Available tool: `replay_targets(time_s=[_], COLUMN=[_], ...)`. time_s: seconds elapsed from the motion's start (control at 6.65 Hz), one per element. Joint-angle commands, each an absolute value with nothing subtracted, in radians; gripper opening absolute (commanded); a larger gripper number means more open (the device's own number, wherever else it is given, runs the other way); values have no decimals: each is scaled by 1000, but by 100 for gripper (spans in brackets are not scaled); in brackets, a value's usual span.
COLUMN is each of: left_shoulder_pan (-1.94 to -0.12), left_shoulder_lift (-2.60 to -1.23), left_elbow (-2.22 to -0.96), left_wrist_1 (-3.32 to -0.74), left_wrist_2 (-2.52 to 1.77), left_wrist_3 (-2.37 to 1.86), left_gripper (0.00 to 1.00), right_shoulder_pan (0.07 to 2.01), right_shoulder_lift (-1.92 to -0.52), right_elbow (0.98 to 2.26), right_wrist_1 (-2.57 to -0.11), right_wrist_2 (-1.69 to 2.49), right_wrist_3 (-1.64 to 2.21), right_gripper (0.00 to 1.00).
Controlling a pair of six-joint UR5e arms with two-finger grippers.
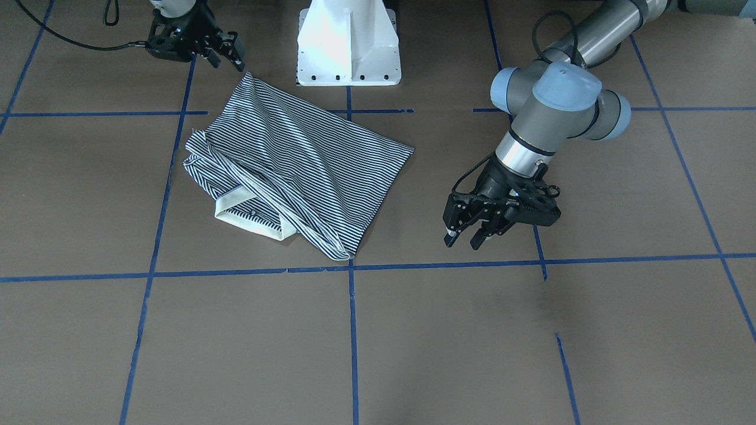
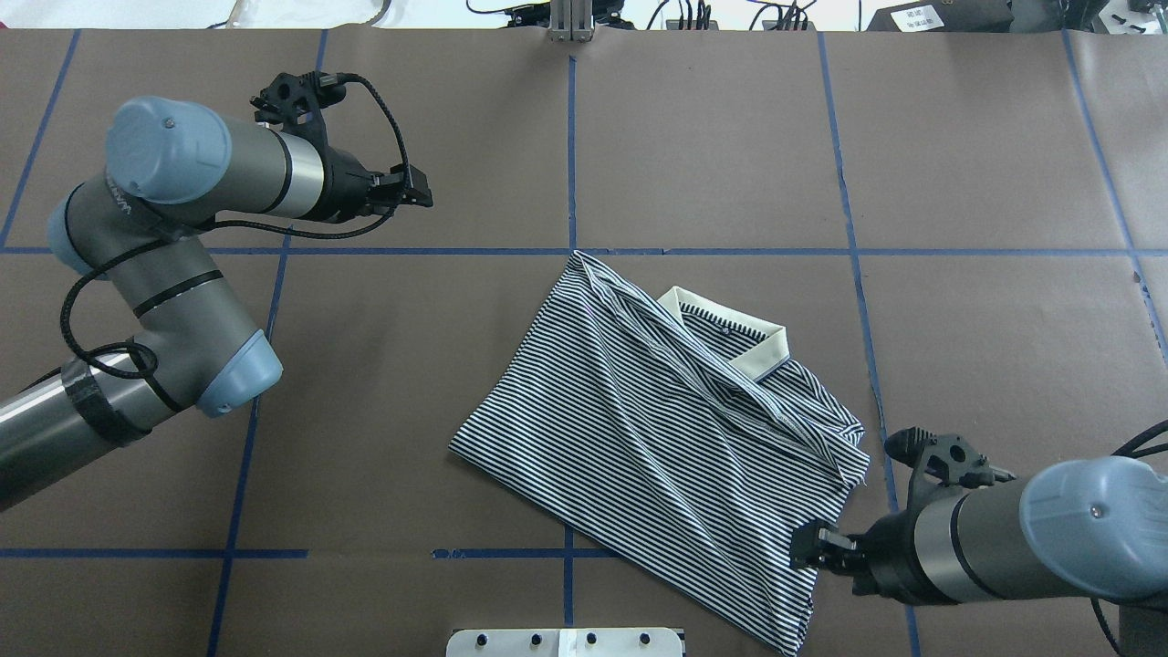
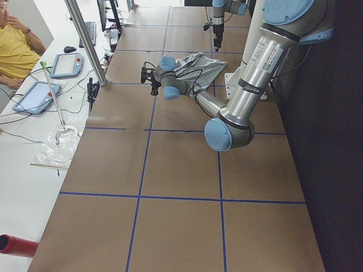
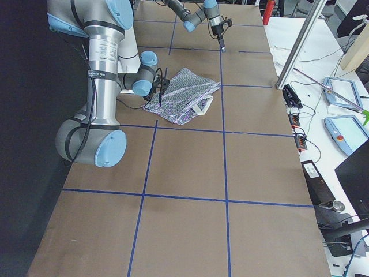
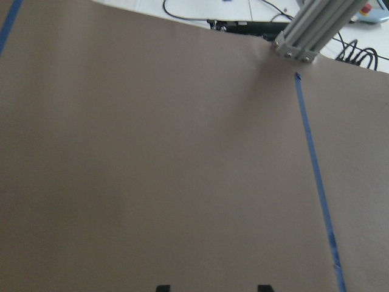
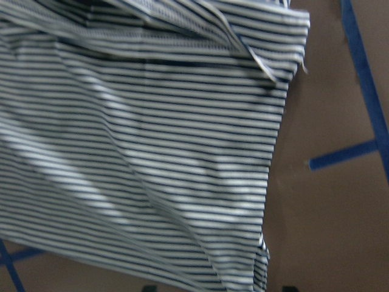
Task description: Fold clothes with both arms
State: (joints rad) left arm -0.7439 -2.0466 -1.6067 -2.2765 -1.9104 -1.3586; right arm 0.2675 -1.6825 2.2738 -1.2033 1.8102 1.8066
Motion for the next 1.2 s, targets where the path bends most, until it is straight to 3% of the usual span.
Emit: replay_targets(time_s=[0.0, 0.45, 1.05], left_shoulder_pan=[-649, -548, -414], left_shoulder_lift=[-1965, -1962, -1971], left_elbow=[-1727, -1753, -1761], left_wrist_1=[-2269, -2172, -2036], left_wrist_2=[-1950, -1937, -1842], left_wrist_3=[-1517, -1646, -1755], left_gripper=[65, 72, 73], right_shoulder_pan=[327, 496, 502], right_shoulder_lift=[-1616, -1551, -1542], right_elbow=[2202, 2104, 2067], right_wrist_1=[-1197, -1195, -1190], right_wrist_2=[1589, 1630, 1646], right_wrist_3=[1805, 1711, 1709], right_gripper=[100, 100, 100])
